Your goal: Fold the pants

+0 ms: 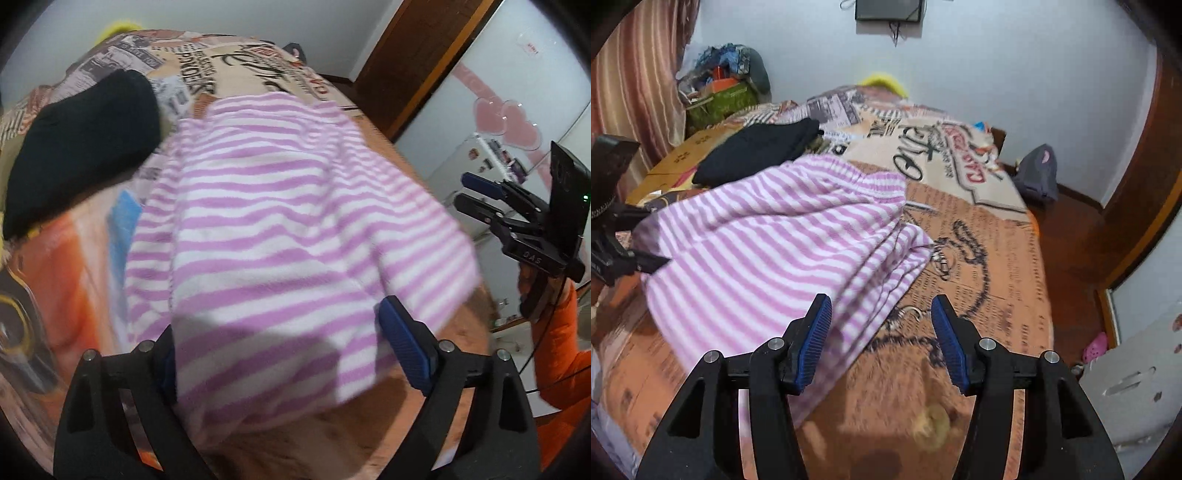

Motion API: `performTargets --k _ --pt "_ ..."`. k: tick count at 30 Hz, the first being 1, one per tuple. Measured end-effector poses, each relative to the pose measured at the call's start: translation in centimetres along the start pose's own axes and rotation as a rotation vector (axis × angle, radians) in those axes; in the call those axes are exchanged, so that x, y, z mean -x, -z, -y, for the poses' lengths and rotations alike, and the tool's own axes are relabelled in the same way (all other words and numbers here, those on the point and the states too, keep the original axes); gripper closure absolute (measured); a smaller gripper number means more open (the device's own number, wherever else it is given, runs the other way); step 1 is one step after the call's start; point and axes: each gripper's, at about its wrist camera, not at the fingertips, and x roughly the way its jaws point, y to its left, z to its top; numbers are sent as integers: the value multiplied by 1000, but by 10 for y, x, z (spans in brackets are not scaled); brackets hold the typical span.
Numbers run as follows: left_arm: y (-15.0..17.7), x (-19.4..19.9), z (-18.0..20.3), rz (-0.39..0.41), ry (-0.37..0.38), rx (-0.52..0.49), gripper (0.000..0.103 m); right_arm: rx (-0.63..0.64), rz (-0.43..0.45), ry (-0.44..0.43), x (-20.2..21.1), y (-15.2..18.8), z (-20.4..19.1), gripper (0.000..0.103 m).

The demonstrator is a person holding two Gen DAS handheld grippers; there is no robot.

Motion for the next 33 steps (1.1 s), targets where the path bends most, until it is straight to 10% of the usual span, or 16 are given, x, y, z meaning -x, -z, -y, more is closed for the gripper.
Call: performTargets --k 8,16,22,33 --pt "4 33 14 69 -225 -6 18 -43 43 -68 21 12 -3 50" --pt "-60 46 -9 141 -333 -13 18 -125 24 -168 -7 22 -23 50" --pt "-120 -8 -29 102 -304 -2 20 -172 20 -173 -24 30 -23 42" --pt "-158 -90 -67 -66 -171 36 68 -248 14 -269 -33 40 -5 37"
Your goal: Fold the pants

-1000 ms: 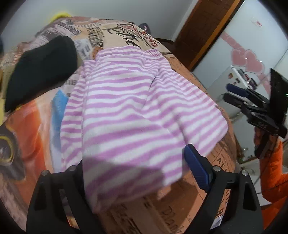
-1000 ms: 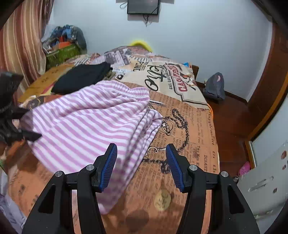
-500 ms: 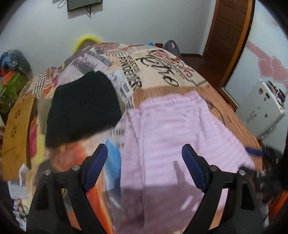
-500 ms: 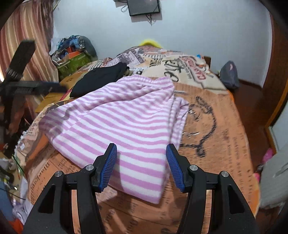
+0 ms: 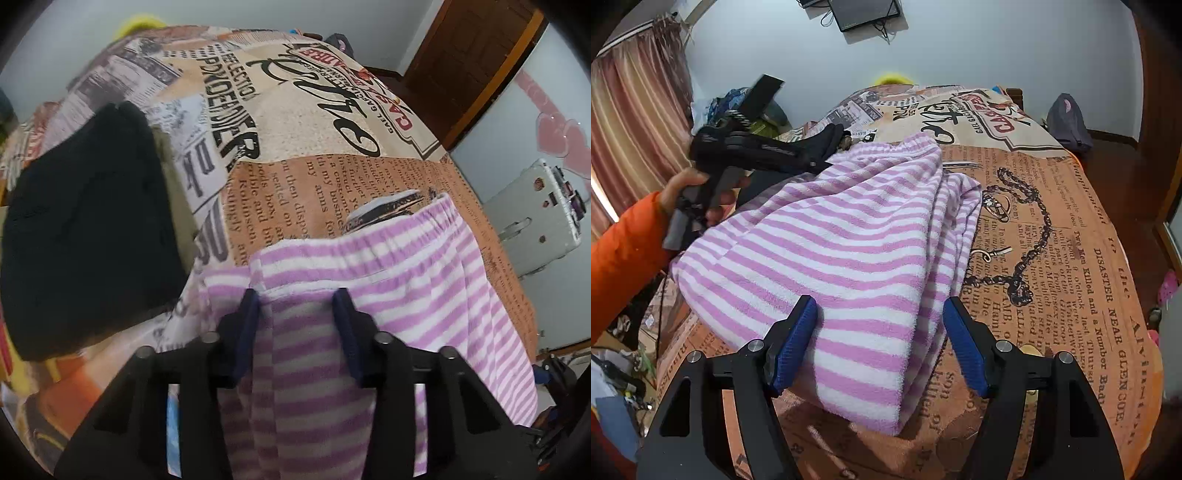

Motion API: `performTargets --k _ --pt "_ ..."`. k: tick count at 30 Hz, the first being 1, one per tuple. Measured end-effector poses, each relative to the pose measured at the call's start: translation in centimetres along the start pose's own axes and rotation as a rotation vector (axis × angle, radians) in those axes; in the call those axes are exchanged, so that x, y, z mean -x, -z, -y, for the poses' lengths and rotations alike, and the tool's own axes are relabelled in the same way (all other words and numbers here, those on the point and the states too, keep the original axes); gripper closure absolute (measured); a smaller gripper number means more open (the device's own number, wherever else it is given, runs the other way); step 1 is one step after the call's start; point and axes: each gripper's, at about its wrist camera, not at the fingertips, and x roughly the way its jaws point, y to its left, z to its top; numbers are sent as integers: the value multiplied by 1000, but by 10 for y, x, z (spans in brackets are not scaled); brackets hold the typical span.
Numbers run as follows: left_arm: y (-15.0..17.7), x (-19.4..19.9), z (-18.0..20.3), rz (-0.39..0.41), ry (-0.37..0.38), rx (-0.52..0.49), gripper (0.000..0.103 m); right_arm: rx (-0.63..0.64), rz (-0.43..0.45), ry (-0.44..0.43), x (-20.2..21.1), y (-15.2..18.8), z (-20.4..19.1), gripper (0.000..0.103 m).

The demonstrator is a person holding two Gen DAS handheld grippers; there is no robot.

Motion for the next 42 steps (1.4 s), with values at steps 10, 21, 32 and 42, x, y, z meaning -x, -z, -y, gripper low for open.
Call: performTargets --k 10,21,32,42 --pt "-5 -5 -16 3 -85 18 86 -21 -8 -20 2 2 4 37" --pt "11 78 -15 116 -119 42 68 39 22 80 27 -10 1 37" --pt "115 75 12 37 -183 -90 42 80 -19 129 -10 -30 5 37" --pt "146 124 -20 98 -320 -96 37 100 -40 265 10 -37 34 37"
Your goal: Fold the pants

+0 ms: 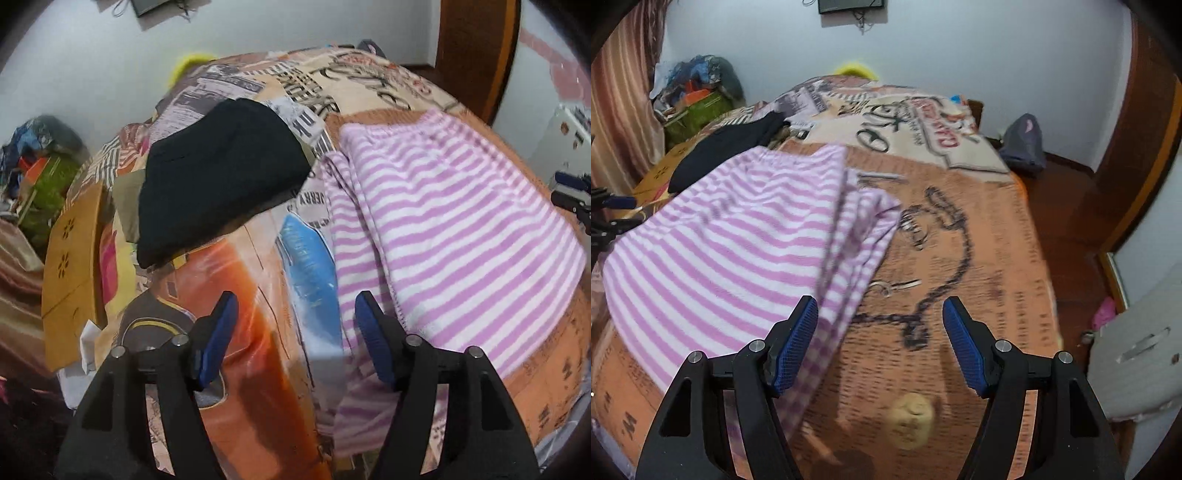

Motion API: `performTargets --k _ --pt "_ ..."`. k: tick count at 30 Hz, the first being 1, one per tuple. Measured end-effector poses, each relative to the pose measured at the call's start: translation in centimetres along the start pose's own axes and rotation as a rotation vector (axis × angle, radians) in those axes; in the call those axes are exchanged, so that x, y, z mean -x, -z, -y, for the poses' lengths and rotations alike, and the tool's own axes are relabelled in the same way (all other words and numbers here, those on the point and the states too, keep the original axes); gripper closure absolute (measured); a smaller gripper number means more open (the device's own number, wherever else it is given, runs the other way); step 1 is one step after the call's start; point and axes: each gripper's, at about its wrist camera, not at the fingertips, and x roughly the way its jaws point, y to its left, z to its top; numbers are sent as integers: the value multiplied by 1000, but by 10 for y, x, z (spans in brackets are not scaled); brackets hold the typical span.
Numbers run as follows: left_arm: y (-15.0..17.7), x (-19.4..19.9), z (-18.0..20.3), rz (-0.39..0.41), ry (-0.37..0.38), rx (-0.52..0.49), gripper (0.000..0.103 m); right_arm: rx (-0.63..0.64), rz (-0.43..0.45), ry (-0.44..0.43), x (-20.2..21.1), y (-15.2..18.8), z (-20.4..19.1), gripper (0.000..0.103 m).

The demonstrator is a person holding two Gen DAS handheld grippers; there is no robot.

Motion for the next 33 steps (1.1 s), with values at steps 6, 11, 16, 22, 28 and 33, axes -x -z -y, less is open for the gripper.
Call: performTargets --k 6,11,16,22,28,33 --pt "-18 11 10 85 103 31 21 -52 28 -88 12 -17 -6 35" --pt "-34 -13 32 42 192 28 17 -45 -25 -169 -15 -27 -25 32" --pt "-32 -50 41 -56 247 62 16 -41 -85 -192 -38 -21 -29 27" --pt "-30 -75 24 -106 360 192 6 -80 -140 -245 -53 -12 -16 19" --pt "-39 -87 29 -119 415 192 5 -115 -189 -328 -62 -13 -7 16" --pt "-50 -95 35 -129 434 177 1 -149 -209 -379 -71 -11 -1 12"
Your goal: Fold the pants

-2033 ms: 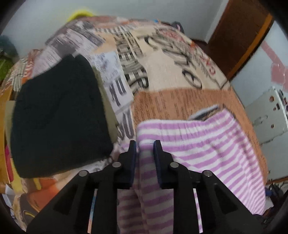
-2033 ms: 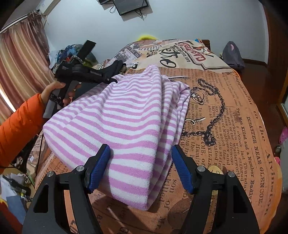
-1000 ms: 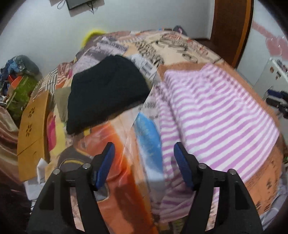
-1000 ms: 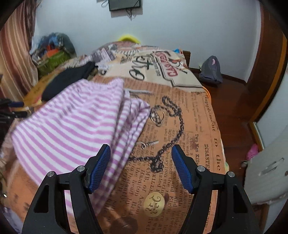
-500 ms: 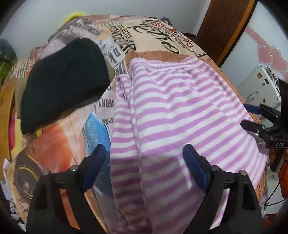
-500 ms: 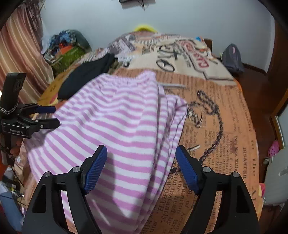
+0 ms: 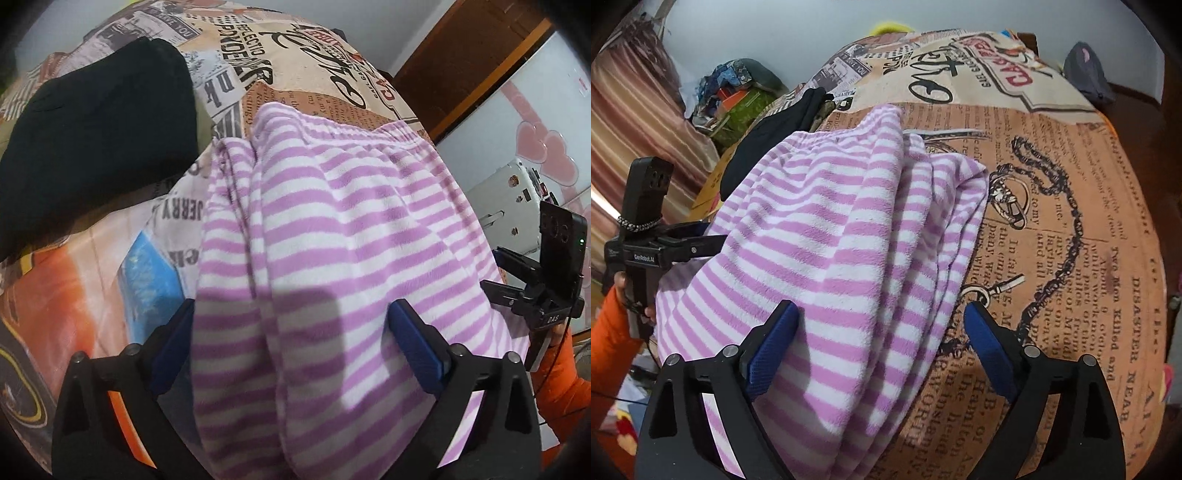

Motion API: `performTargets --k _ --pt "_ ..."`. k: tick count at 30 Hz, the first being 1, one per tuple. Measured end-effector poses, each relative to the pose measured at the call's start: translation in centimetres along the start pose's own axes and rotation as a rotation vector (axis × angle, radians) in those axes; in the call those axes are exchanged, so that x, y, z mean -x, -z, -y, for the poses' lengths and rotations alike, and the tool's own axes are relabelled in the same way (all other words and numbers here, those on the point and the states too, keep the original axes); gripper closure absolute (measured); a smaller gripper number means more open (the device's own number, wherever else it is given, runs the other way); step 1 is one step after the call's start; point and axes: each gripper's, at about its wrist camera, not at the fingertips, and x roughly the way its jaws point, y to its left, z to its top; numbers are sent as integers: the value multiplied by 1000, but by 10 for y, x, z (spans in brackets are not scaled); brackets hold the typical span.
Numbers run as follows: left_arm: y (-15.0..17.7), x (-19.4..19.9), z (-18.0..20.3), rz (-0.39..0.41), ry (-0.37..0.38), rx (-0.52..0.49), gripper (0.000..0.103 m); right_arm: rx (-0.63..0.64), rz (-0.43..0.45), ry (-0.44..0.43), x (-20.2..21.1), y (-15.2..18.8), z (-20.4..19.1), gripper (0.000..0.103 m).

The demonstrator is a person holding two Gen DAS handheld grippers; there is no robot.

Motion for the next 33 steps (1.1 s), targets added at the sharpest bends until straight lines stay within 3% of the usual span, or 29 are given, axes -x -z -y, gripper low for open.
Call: performTargets --k 10,21,25,29,33 --pt "-10 -6 2 -24 2 2 1 -52 -25 -101 -16 -13 9 8" --pt "12 10 28 -63 9 -87 1 12 -44 -114 0 5 -12 10" --pt "4 5 32 -61 26 -91 6 29 -44 -116 -7 -2 -18 13" --pt "-5 2 33 -53 61 -95 18 72 -44 -122 -15 -13 -25 24" --pt "-13 2 34 -43 71 -93 36 75 -34 -130 -17 -21 -24 48"
